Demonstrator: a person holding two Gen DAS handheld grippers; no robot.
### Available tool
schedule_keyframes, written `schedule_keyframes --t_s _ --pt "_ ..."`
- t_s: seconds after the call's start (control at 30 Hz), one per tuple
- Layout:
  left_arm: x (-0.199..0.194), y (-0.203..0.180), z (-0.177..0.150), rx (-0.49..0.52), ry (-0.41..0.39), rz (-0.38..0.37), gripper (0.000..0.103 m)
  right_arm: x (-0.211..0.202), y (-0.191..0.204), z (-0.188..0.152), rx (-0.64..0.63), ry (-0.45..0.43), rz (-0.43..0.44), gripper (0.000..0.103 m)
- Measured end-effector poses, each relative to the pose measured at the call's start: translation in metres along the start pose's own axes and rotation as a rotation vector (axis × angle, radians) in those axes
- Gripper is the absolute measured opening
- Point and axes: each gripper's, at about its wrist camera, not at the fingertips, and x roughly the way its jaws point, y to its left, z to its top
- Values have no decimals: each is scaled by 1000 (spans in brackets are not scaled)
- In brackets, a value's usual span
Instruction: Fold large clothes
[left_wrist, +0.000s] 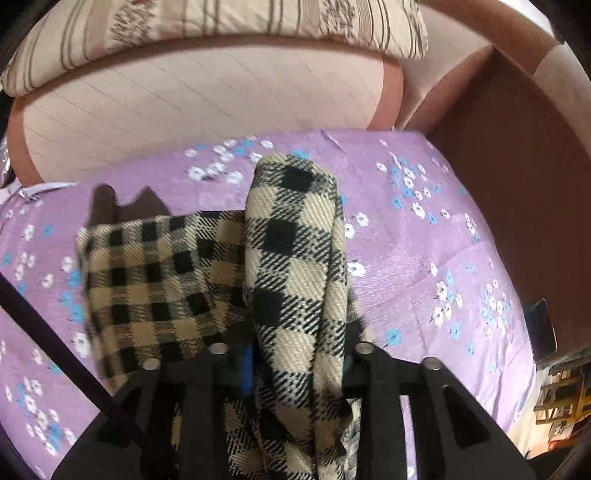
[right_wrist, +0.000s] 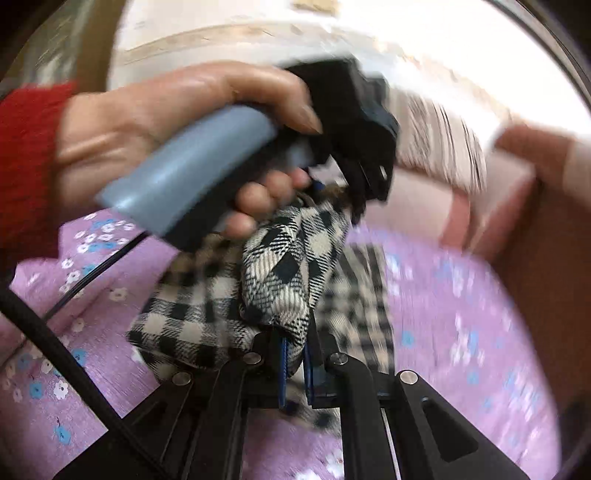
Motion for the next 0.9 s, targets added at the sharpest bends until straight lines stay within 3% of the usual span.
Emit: schedule_keyframes --t_s 0.13,0.2,0.3,0.4,0.47,0.53,0.63,0.73,0.83,0.9 --pt "-12 -3 -2 -32 -20 -92 40 25 -31 -4 138 127 86 7" --pt "-31 -2 -3 -29 -61 -99 46 35 -46 -12 211 182 125 8" --pt "-63 2 -11 -28 -135 -63 62 35 -68 -10 278 233 276 12" --pt "-90 19 -32 -34 -198 8 69 18 -110 -2 385 177 389 30" --pt "-96 32 -46 -52 -216 47 69 12 -138 1 478 104 396 44" --pt "-98 50 -64 -80 -223 76 69 15 -152 9 535 48 369 44" --pt "-98 68 -87 -115 -218 94 69 37 -151 30 550 35 382 44" --pt "-89 77 -104 -146 -205 95 69 69 -139 40 512 78 409 53" --pt "-81 73 -112 -144 -197 113 69 110 -129 35 480 152 373 53" --pt "-80 70 -117 -140 -194 117 69 128 -132 24 520 184 436 37"
